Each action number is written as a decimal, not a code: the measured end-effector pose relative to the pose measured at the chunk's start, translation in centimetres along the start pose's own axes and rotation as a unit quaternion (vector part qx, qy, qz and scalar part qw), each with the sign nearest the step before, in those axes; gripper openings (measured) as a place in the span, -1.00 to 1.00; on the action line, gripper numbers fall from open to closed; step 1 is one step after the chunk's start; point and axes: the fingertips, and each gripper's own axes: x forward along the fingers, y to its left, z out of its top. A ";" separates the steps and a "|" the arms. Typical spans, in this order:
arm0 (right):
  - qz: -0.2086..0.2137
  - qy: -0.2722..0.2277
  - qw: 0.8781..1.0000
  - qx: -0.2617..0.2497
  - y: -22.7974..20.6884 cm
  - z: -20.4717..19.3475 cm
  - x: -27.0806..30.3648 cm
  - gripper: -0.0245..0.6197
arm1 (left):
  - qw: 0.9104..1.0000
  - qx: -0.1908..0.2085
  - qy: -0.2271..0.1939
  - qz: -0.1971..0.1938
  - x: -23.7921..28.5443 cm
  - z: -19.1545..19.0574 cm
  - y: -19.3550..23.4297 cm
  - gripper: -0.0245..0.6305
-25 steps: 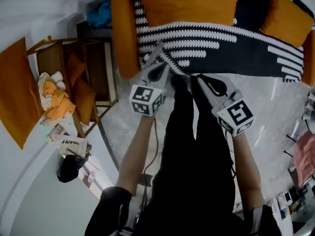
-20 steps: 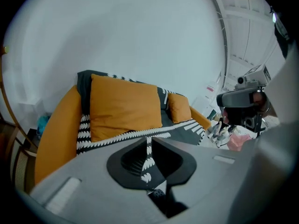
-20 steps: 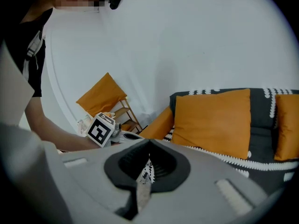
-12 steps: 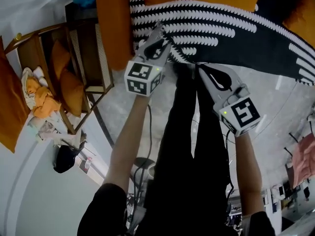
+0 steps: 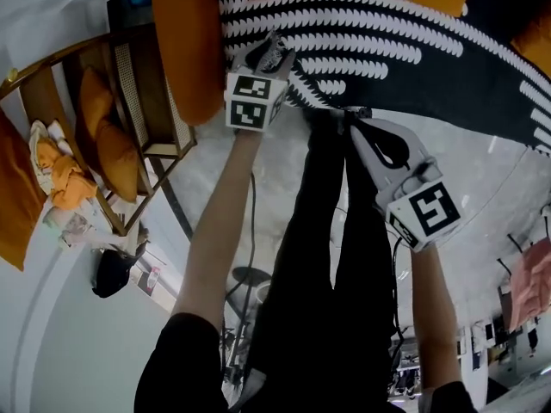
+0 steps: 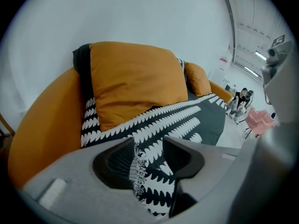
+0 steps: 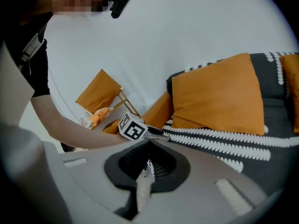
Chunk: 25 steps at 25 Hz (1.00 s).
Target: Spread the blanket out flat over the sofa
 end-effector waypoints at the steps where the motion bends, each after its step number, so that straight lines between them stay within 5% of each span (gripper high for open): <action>1: 0.002 0.001 1.000 0.001 -0.1 -0.2 0.1 -0.91 | 1.000 0.005 0.004 0.009 0.7 -0.2 0.3 -0.32; 7: 0.007 0.006 1.000 0.006 -0.9 -0.6 0.5 -0.92 | 0.998 0.011 0.030 0.060 3.8 -1.7 3.1 -0.27; 12: 0.011 0.013 1.000 0.013 -2.0 -1.5 0.3 -0.92 | 0.996 0.009 0.065 0.066 5.9 -3.2 3.8 -0.28; 18: 0.015 0.019 1.000 0.018 -2.9 -2.2 0.1 -0.92 | 0.994 0.001 0.081 0.074 6.6 -3.7 4.2 -0.50; 20: 0.017 0.021 0.999 0.019 -3.0 -2.4 0.0 -0.92 | 0.994 0.005 0.075 0.081 6.3 -3.2 4.3 -0.73; 25: 0.024 0.022 0.999 0.019 -3.3 -2.5 -0.3 -0.92 | 0.993 0.004 0.062 0.096 5.6 -2.9 3.9 -0.84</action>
